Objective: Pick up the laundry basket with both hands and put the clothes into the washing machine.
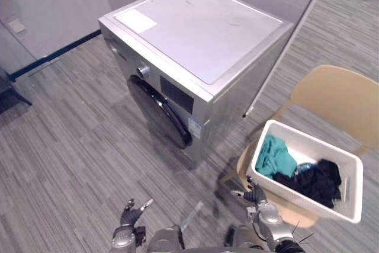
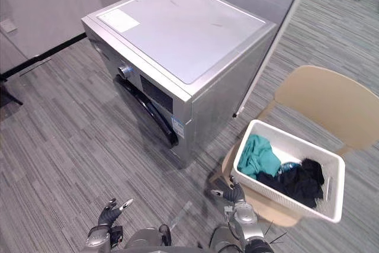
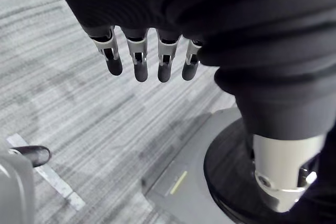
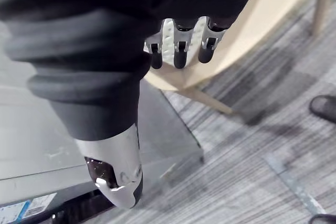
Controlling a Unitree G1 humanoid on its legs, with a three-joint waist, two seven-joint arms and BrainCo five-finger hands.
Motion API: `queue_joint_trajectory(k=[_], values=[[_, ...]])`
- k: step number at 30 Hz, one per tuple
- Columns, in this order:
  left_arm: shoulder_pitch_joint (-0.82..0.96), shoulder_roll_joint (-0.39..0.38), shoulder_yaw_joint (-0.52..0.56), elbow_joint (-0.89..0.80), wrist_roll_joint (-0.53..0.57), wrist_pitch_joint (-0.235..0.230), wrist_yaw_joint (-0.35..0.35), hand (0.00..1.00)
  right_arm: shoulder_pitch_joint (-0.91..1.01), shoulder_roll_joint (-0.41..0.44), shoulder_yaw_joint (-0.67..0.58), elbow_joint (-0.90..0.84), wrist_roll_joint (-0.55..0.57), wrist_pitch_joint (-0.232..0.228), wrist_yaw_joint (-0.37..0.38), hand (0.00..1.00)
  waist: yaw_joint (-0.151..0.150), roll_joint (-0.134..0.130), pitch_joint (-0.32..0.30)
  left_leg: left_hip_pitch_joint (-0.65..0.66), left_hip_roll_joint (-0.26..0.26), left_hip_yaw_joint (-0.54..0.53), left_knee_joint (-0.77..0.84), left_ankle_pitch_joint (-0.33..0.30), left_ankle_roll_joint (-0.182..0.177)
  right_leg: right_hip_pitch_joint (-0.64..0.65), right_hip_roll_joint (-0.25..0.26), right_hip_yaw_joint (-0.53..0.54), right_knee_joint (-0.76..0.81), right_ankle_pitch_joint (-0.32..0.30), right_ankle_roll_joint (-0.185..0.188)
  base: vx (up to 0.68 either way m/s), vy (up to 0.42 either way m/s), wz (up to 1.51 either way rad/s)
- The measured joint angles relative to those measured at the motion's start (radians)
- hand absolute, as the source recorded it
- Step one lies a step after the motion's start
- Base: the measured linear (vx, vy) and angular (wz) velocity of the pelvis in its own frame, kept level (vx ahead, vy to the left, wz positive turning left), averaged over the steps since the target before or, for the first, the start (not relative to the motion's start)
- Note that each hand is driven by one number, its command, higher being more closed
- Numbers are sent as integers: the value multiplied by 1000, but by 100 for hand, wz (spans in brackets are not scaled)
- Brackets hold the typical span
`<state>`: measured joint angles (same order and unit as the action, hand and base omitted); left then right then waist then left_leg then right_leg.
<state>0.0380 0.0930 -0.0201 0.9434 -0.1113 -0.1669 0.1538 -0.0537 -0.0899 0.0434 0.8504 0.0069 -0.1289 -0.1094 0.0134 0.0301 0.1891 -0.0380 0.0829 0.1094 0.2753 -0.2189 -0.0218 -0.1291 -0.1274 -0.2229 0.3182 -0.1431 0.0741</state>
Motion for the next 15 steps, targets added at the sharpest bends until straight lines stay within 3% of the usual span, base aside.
queue_joint_trajectory(k=[1, 3, 5, 6, 7, 8, 9, 10, 13, 15], values=[[2, -23, -11, -2, 6, -12, 0, 0, -12, -1, 12, -1, 0, 0, 0, 0, 7, 8, -3, -5, 1, -18, -11, 25, -36, 16, -2, -26, -14, 2, -3, 262, -133, 98], [11, -50, -12, 0, 8, -13, 0, 0, -40, 8, 58, -13, 0, 0, 0, 0, 9, 17, -5, -1, -1, -43, -50, 72, -62, 55, -4, -80, -60, 6, -10, 271, -175, 73], [12, -57, -20, 0, 8, -13, 0, 0, -54, 22, 89, -20, 1, -1, 0, 0, 14, 16, -5, -3, -5, -84, -42, 104, -84, 111, -3, -136, -102, 13, -20, 218, -140, 92], [12, -58, -21, -1, 8, -14, 0, 0, -68, 34, 103, -21, 2, -1, -1, 0, 32, 4, 0, -40, -19, -104, 38, 112, -96, 157, -14, -158, -128, 17, -26, 113, -64, 77], [15, -58, -18, -3, 8, -16, 0, 0, -76, 39, 112, -21, 3, -1, -2, 0, 36, -17, 5, -50, -27, -107, 29, 81, -92, 174, -19, -166, -141, 17, -26, 116, -66, 91], [21, -56, -23, -13, 11, -17, 0, 0, -106, 45, 143, -24, 3, -4, -2, 0, 49, 5, -11, -50, -37, -117, -116, 124, -94, 189, -12, -191, -145, 17, -26, 115, -38, 71], [28, -59, -32, -12, 12, -16, 0, 0, -127, 42, 161, -24, 5, -6, -3, 0, 55, 18, -15, -57, -32, -143, -177, 233, -78, 195, 7, -214, -145, 16, -24, 121, -16, 73], [30, -53, -39, -9, 19, -15, 1, 0, -153, 54, 171, -20, 5, -7, -3, 0, 64, 23, -18, -54, -31, -145, -180, 229, -57, 206, 5, -234, -145, 13, -21, 141, 14, 88], [31, -28, -50, -16, 32, -16, 1, 0, -244, 84, 181, -20, 10, -16, -12, 0, 91, 4, -8, -75, -43, -207, -182, 238, -52, 216, 1, -281, -131, 11, -19, 93, 8, 77], [29, -32, -51, -34, 34, -17, 1, 0, -300, 75, 172, -18, 13, -18, -23, 0, 111, 18, 8, -78, -37, -246, -168, 239, -51, 179, -19, -300, -23, -25, 4, 49, -3, 63]])
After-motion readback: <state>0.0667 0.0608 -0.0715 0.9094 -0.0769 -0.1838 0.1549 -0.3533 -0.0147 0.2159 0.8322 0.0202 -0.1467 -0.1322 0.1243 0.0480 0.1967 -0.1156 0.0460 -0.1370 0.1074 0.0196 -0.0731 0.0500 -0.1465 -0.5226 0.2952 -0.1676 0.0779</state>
